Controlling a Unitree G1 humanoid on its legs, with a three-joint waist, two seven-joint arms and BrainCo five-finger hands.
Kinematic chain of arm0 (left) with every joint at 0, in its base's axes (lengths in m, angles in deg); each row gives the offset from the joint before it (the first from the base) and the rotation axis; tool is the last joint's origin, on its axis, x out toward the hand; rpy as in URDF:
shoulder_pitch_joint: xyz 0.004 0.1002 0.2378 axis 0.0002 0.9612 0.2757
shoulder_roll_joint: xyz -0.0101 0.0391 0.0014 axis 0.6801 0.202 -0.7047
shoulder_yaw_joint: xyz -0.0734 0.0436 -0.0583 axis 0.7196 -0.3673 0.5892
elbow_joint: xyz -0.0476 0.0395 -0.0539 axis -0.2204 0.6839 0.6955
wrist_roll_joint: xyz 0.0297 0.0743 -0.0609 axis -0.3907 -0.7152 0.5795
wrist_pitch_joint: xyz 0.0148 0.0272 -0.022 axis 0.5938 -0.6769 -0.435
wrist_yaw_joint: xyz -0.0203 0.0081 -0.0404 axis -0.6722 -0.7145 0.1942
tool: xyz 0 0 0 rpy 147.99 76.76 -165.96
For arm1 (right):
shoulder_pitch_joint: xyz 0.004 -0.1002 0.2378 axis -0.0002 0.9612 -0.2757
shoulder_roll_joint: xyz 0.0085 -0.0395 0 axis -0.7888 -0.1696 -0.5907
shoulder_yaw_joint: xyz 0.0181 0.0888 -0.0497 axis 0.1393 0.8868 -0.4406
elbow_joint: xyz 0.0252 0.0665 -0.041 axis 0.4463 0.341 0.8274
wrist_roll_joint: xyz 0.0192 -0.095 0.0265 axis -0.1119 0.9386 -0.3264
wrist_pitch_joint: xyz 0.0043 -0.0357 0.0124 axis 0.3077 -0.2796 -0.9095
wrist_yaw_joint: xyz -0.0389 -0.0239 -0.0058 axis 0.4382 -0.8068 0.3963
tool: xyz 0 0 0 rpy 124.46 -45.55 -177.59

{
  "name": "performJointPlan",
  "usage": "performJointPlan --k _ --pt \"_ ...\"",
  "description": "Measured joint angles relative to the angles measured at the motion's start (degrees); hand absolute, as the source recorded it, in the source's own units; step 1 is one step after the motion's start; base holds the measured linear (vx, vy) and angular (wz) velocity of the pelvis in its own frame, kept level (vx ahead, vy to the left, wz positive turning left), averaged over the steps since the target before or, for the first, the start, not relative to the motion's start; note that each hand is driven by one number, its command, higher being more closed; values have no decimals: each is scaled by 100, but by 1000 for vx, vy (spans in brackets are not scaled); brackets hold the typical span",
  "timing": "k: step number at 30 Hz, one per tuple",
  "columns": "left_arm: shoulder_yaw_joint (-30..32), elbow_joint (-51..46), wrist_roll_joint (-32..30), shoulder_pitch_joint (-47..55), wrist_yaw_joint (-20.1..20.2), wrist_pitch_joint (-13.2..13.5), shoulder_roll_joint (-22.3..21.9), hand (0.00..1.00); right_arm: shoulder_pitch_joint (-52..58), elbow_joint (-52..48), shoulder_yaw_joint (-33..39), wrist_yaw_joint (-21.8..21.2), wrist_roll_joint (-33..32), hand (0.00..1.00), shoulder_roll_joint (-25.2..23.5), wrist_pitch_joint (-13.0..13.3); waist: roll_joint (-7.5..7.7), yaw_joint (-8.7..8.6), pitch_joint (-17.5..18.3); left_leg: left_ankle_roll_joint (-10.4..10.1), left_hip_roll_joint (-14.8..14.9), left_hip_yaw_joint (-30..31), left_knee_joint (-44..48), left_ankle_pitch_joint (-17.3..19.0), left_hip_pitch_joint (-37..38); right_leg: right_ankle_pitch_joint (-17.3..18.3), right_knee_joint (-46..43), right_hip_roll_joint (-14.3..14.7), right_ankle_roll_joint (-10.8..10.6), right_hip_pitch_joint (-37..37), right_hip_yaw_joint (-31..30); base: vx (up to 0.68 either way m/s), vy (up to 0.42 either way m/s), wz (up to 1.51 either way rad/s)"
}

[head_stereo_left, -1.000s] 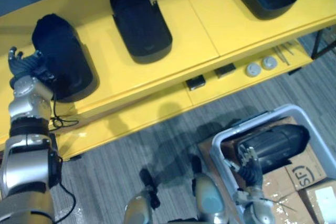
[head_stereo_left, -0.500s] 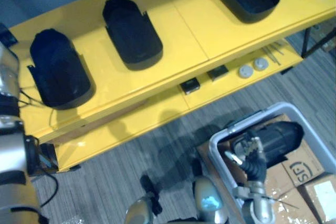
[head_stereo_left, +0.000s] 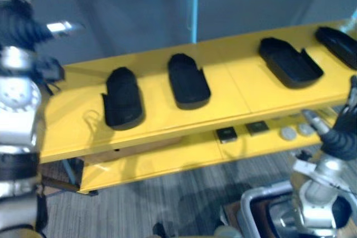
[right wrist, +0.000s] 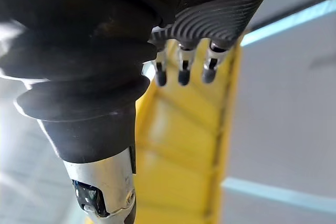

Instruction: Walk over and take plastic housings, then place them on the shelf

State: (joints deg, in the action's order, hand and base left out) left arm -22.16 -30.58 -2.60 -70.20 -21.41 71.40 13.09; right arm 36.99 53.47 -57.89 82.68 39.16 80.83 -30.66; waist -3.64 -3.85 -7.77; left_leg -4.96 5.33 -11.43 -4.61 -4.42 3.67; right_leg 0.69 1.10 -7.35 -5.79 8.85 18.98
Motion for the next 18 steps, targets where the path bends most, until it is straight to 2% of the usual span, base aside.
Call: performJointPlan --k 2,3,4,6,8,9,11,13,17,18 --pt "3 -113 4 272 181 -87 -272 0 -197 4 -281 -461 -357 0 23 -246 -44 109 106 0 -62 183 -34 -39 -108 -6 78 -33 -23 51 199 -140 22 53" --pt "16 -147 5 475 302 -157 -376 0 -239 53 -465 -876 -526 0 27 -476 -75 175 215 32 -99 293 -41 -63 -193 -1 91 -58 -30 35 350 -100 24 43" --pt "36 -166 5 537 318 -167 -394 0 -259 78 -514 -962 -559 0 29 -524 -78 194 225 34 -103 304 -42 -64 -196 8 94 -63 -28 44 376 -107 43 32" --pt "180 -317 9 924 355 -179 -596 0 -285 191 -738 -1520 -776 0 57 -823 -70 314 303 55 -119 343 -44 -87 -196 11 128 -80 -24 92 440 -45 29 17" --pt "515 -469 49 1600 375 -153 -992 0 -287 474 -976 -2251 -1006 0 81 -1204 16 366 486 31 -178 544 -46 -162 -306 8 151 -92 -28 109 638 -8 5 39" --pt "564 -465 63 1744 369 -152 -1083 0 -289 570 -998 -2412 -1064 0 89 -1282 48 406 505 37 -184 585 -47 -178 -329 8 150 -92 -29 112 682 -3 -6 43" --pt "780 -399 123 2367 344 -146 -1516 0 -364 1037 -1165 -2842 -1110 0 125 -1515 182 616 560 44 -199 678 -48 -220 -410 -19 146 -92 -71 95 777 -6 -4 22" --pt "885 -91 163 2798 286 -147 -1897 0 -458 1320 -1339 -3039 -1032 0 125 -1647 258 767 610 67 -235 789 -48 -252 -476 -27 133 -106 -80 98 876 2 -2 28" --pt "929 536 102 3862 189 -190 -2834 0 -726 1701 -1620 -3430 -831 0 128 -1656 374 992 607 109 -305 982 -50 -301 -575 -20 69 -170 -73 101 1082 -6 7 28" --pt "917 614 102 4004 189 -230 -2955 0 -783 1769 -1645 -3517 -836 0 127 -1657 384 1031 600 111 -314 991 -50 -302 -575 -19 56 -178 -70 101 1086 -26 28 13"
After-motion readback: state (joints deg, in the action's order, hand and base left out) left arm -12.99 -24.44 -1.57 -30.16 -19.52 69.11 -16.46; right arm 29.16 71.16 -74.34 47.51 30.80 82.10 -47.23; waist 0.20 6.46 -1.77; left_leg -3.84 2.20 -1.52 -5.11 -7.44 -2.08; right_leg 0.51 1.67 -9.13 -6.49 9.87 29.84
